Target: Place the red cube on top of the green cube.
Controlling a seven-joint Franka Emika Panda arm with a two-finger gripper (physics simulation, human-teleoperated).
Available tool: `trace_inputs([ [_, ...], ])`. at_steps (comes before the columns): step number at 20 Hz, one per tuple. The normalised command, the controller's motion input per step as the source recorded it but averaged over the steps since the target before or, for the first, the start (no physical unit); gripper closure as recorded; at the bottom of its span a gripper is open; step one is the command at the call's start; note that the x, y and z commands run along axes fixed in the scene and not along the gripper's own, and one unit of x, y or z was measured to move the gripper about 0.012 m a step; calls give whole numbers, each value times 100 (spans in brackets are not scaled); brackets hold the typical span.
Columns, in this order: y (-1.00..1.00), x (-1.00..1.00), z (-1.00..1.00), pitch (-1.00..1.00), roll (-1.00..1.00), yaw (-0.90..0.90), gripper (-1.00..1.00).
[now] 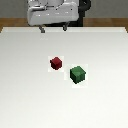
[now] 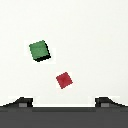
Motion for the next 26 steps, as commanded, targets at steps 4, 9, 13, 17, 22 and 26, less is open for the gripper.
trace_inputs([
  [4, 0, 25, 0, 0, 0, 8, -100],
  [9, 0, 0, -20, 0, 0, 0, -100],
  [13, 0, 0, -50, 0, 0, 0, -100],
  [17, 0, 0, -75, 0, 0, 0, -100],
  [22, 0, 20, -60, 0, 0, 0, -100],
  [26, 0, 0, -50, 0, 0, 0, -100],
])
